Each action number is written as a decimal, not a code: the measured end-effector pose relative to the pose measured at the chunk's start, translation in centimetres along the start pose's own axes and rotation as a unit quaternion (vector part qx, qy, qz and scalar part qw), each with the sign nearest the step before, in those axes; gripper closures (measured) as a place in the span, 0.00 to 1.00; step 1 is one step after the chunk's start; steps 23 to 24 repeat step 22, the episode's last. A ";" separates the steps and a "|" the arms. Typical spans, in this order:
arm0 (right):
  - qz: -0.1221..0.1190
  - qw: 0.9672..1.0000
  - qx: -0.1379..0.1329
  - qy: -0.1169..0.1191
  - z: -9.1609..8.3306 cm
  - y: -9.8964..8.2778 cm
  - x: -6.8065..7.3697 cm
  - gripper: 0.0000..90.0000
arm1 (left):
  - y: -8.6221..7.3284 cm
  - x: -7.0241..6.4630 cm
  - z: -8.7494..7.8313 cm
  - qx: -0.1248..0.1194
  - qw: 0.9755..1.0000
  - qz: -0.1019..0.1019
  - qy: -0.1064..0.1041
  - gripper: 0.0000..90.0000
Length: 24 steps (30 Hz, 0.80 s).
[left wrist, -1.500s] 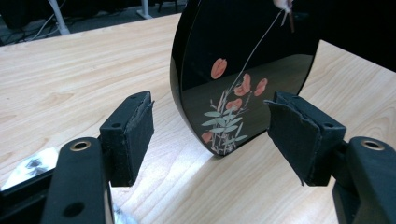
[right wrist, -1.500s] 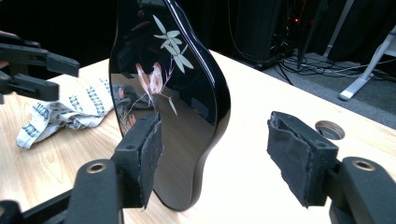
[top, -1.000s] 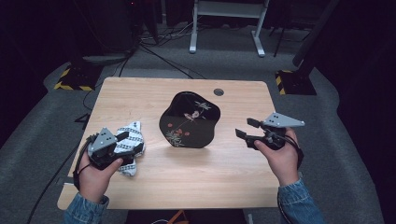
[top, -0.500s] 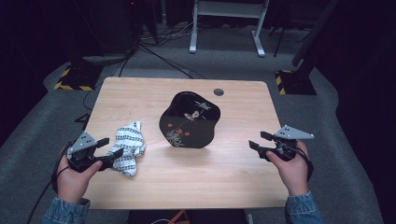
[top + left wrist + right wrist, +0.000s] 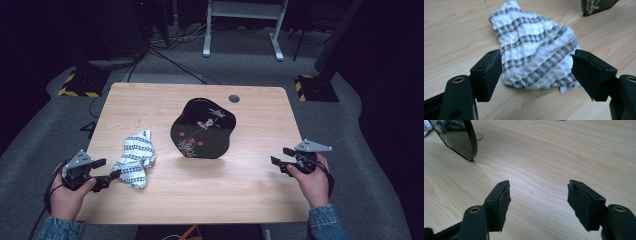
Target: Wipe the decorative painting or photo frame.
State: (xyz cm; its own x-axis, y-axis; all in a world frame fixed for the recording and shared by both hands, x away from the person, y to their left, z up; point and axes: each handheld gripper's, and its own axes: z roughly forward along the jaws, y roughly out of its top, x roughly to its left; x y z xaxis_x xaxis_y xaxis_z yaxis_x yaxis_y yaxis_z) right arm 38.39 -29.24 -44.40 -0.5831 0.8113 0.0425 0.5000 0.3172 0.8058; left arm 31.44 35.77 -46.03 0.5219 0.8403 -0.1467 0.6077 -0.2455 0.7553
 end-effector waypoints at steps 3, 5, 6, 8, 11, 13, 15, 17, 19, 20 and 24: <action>0.000 1.000 0.009 -0.002 0.7 -0.5 -0.1 0.39 | -0.5 0.5 0.2 0.011 1.000 -0.007 -0.001 0.25; -0.002 1.000 0.013 -0.003 1.0 -0.7 -0.2 0.38 | -0.6 0.6 0.3 0.013 1.000 -0.007 0.001 0.25; -0.002 1.000 0.017 -0.005 1.2 -0.9 -0.2 0.38 | -0.7 0.7 0.4 0.016 1.000 -0.009 0.001 0.25; 0.000 1.000 0.027 -0.006 1.6 -1.3 -0.3 0.37 | -0.8 0.9 0.5 0.025 1.000 -0.005 0.004 0.25; -0.001 0.999 0.040 -0.008 2.1 -1.9 -0.5 0.36 | -0.9 1.1 0.7 0.034 0.999 -0.005 -0.002 0.22; 0.001 0.999 0.046 -0.006 2.3 -2.1 -0.5 0.36 | -1.0 1.1 0.8 0.044 0.999 -0.002 -0.009 0.19; 0.002 0.999 0.048 -0.006 2.5 -2.2 -0.5 0.35 | -1.0 1.0 0.8 0.049 0.999 -0.003 -0.011 0.19; 0.003 0.998 0.061 -0.006 2.8 -2.6 -0.4 0.33 | -1.0 1.1 0.8 0.048 0.999 -0.004 -0.007 0.19; 0.008 0.998 0.065 -0.007 2.9 -2.7 -0.4 0.32 | -1.0 1.1 0.7 0.046 0.999 -0.003 -0.003 0.19; 0.009 0.998 0.065 -0.007 3.0 -2.7 -0.4 0.32 | -1.0 1.1 0.6 0.046 0.999 0.000 -0.002 0.19; 0.008 0.998 0.066 -0.010 3.1 -2.8 -0.4 0.32 | -1.1 1.1 0.6 0.045 0.999 0.001 -0.001 0.19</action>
